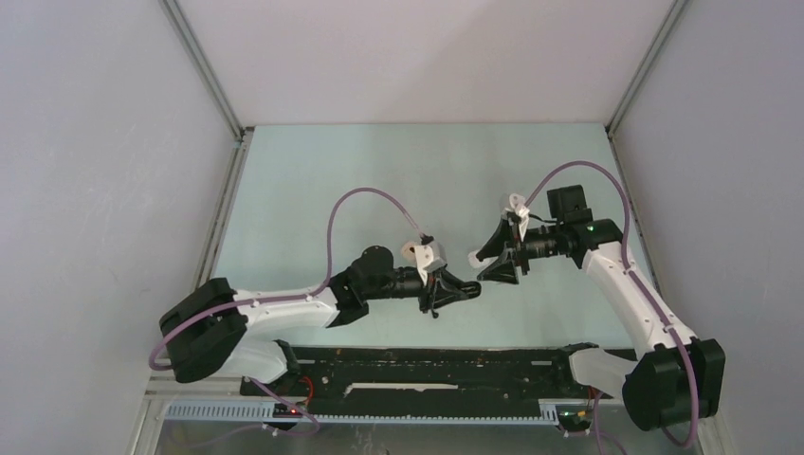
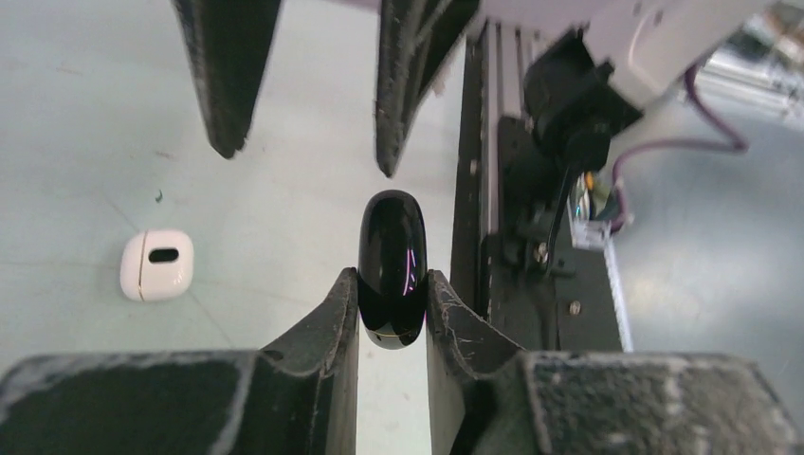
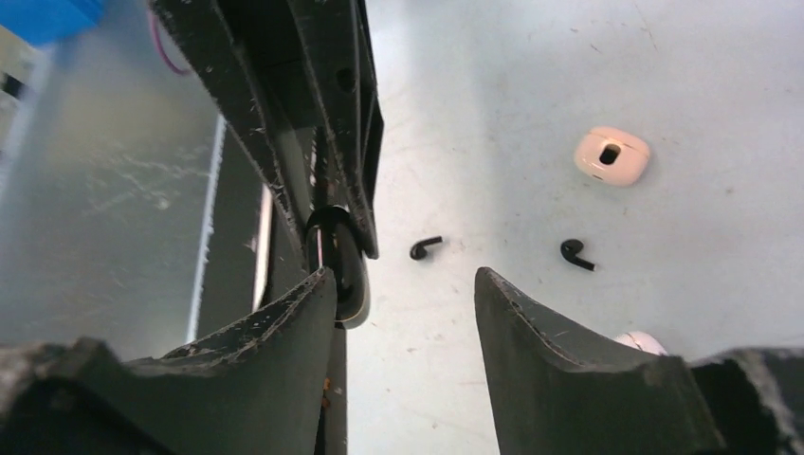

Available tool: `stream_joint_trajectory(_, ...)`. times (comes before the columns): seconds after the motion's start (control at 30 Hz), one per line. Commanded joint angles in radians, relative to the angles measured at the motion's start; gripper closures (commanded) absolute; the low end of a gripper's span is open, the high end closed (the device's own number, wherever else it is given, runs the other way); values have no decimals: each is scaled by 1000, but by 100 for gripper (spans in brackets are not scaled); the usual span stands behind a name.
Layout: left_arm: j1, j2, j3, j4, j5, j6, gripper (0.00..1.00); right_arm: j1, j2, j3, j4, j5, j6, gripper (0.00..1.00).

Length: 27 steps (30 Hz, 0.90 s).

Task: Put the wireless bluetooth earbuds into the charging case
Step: Pick up the charging case at the center of the board.

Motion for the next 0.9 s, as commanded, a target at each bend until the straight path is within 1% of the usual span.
stream_joint_trajectory(0.0,-31,-54,61,-301,-31,235,90,53,-58,29,-112,163,-227,44)
stream_joint_trajectory(0.13,-42,-62,34,-243,-31,217,90,105,-60,29,-163,207,-319,52)
stream_joint_trajectory(0.23,-42,-72,32,-245,-29,226,90,144,-51,29,-175,225,-331,55)
stream_joint_trajectory(0.37,-42,-79,34,-243,-29,228,89,195,-41,29,-160,268,-319,56)
stream_joint_trajectory(0.47,-42,-81,32,-231,-29,222,89,220,-32,29,-157,272,-310,56)
stream_joint_trajectory(0.77,-42,-90,15,-178,-24,217,88,249,-5,29,-141,266,-274,56)
stream_joint_trajectory(0.87,-42,-93,14,-176,-23,217,88,261,-1,29,-136,264,-266,60)
